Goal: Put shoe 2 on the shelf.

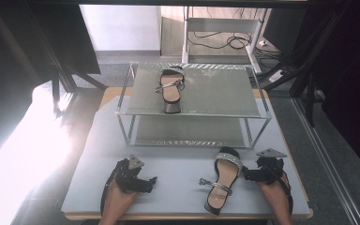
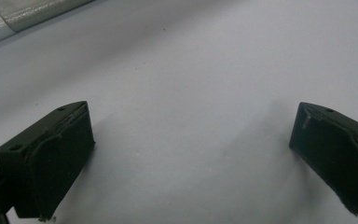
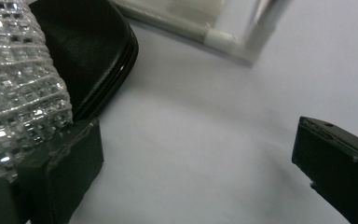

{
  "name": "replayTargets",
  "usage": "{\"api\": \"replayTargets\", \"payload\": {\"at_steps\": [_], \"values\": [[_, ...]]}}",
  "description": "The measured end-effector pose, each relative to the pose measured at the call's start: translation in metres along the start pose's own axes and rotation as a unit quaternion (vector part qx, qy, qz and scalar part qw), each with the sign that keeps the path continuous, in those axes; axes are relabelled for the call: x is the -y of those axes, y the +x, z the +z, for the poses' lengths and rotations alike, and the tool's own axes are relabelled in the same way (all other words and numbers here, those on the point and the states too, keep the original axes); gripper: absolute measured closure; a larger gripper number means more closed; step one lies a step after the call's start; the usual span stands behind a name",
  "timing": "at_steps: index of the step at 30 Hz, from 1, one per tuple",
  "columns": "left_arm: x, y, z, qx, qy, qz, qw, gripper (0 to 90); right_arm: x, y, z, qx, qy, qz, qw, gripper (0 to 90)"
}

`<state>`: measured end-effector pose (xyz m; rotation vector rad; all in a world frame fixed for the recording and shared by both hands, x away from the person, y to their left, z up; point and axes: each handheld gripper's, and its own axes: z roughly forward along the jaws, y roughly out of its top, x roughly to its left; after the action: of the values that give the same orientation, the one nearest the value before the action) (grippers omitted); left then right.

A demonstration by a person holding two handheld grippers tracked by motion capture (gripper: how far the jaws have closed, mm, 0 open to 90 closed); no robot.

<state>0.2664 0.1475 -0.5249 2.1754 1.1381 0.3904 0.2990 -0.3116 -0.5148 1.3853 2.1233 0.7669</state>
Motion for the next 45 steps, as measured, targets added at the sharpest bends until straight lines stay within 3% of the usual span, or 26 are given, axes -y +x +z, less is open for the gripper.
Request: {"api": "replayTargets", "payload": {"at_steps": [6,19,27,31,35,38,42,45], "values": [[0.000,0.000,0.000,0.000,0.000,0.000,1.0000,0.0,-0.014,0.012,0.009,-0.004,-0.001,-0.019,0.9998,4.8],[0.000,0.000,0.000,0.000,0.000,0.000,1.0000,0.0,-0.027,0.035,0.025,-0.046,-0.017,-0.017,0.9986,7.2],[0.000,0.000,0.000,0.000,0.000,0.000,1.0000,0.0,-0.043,0.066,0.036,-0.070,-0.028,-0.032,0.9966,13.5],[0.000,0.000,0.000,0.000,0.000,0.000,1.0000,0.0,-0.045,0.064,0.033,-0.082,-0.019,-0.038,0.9957,12.5],[0.000,0.000,0.000,0.000,0.000,0.000,1.0000,0.0,-0.040,0.053,0.021,-0.116,-0.025,-0.019,0.9928,9.6],[0.000,0.000,0.000,0.000,0.000,0.000,1.0000,0.0,-0.039,0.051,0.013,-0.152,-0.025,-0.010,0.9880,9.6],[0.000,0.000,0.000,0.000,0.000,0.000,1.0000,0.0,-0.045,0.062,0.012,-0.194,-0.023,-0.007,0.9808,14.4],[0.000,0.000,0.000,0.000,0.000,0.000,1.0000,0.0,-0.050,0.073,0.018,-0.211,-0.014,-0.008,0.9773,26.4]]}}
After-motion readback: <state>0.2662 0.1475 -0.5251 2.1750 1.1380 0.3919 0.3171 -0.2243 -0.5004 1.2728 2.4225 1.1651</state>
